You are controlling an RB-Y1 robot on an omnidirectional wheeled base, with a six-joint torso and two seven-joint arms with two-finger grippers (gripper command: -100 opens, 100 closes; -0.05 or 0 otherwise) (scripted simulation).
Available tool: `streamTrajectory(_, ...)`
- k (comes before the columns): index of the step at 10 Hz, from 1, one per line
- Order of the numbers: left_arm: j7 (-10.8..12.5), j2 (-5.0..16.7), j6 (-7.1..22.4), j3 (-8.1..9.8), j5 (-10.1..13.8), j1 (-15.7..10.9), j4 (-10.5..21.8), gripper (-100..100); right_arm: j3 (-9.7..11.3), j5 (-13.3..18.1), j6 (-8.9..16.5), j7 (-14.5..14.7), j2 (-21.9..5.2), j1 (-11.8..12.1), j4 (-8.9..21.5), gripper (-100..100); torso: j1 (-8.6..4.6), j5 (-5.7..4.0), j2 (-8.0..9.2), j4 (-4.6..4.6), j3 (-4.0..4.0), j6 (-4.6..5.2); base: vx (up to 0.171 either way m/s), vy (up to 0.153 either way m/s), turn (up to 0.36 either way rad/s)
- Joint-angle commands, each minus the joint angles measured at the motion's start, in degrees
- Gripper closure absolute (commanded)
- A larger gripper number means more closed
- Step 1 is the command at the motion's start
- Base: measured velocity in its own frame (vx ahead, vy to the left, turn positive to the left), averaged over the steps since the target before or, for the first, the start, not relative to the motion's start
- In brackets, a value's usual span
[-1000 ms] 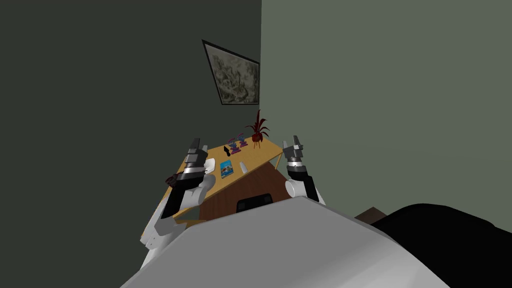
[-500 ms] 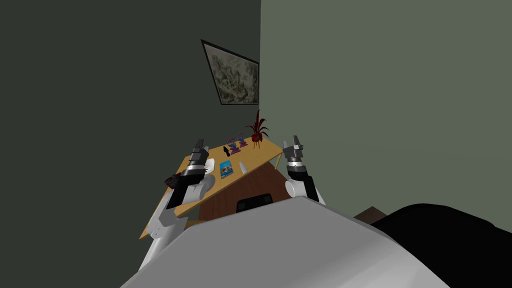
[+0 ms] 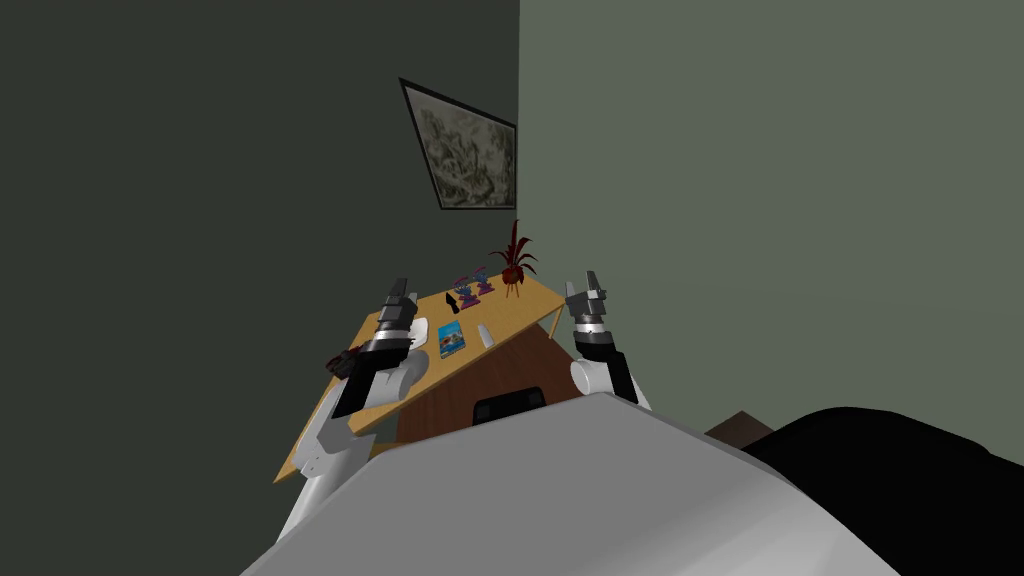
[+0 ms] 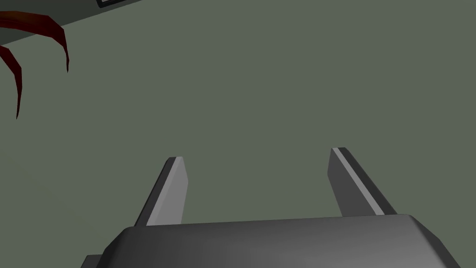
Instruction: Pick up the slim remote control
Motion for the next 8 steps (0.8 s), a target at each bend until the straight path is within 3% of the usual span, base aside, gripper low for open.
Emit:
streamTrajectory(1, 0.00, 0.00, 0.00, 0.00, 0.00, 0.00, 0.00, -100, 0.00, 0.00, 0.00, 0.00, 0.00, 0.00, 0.00, 0, 0.00, 0.00, 0.00, 0.00, 0.00, 0.00, -0.006, 0.008, 0.024)
streamTrajectory(2, 0.32, 2.24, 2.47, 0.71, 0.45, 0.74, 0.94, -100, 0.00, 0.00, 0.00, 0.00, 0.00, 0.00, 0.00, 0, 0.02, 0.01, 0.02, 0.00, 0.01, 0.00, 0.019, 0.012, -0.202)
streamTrajectory(7, 1.52, 9.45, 9.56, 3.39, 1.05, 2.77, 3.95, -100, 0.00, 0.00, 0.00, 0.00, 0.00, 0.00, 0.00, 0, 0.17, 0.03, 0.00, 0.00, 0.00, 0.01, 0.003, 0.035, -0.205)
streamTrajectory(8, 1.52, 9.45, 10.07, 3.39, 1.05, 2.77, 3.95, -100, 0.00, 0.00, 0.00, 0.00, -0.01, -0.01, 0.00, 0, 0.19, 0.04, 0.02, 0.00, 0.01, 0.02, -0.001, 0.021, -0.143)
